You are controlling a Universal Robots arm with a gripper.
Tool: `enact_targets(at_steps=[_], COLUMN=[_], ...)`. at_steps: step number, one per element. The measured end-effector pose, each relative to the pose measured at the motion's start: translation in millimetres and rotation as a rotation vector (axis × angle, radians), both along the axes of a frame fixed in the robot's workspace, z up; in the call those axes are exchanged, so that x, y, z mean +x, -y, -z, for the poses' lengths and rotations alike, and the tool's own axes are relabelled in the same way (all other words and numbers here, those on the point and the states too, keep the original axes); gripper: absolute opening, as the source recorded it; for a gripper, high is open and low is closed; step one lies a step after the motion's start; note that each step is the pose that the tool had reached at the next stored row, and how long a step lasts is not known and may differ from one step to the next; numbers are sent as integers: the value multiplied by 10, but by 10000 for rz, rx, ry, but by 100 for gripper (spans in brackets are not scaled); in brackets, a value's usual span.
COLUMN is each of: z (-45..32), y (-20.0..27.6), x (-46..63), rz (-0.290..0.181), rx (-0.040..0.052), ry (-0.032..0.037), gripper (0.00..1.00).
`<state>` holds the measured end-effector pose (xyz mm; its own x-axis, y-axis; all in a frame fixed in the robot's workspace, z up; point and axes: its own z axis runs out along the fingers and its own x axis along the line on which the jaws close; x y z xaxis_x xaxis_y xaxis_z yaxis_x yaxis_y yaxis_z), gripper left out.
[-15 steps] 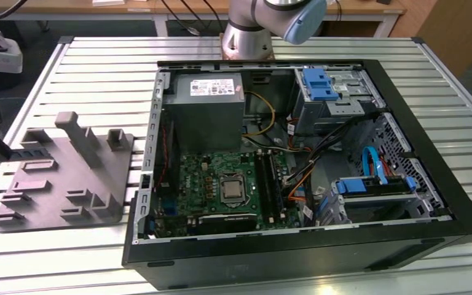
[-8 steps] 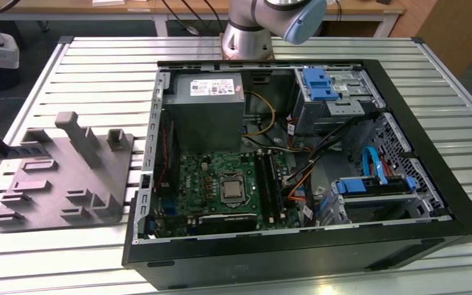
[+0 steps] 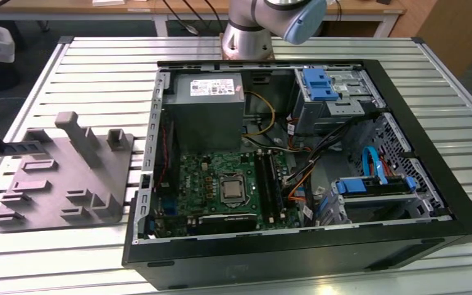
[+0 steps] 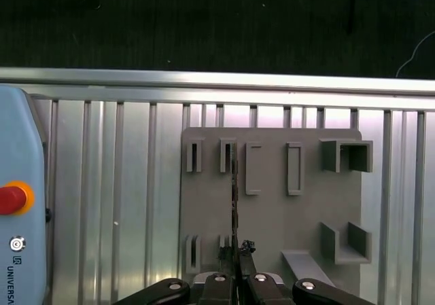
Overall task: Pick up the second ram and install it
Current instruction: 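Pick up the second ram and move it above second insertion slot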
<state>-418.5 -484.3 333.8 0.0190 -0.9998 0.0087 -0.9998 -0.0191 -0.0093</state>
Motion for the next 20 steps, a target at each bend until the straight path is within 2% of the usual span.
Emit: enact_targets(at_steps=[20], z=[-192], y=[0], x=[0], rz=[0], rx=[8], ry=[-1], gripper=[14])
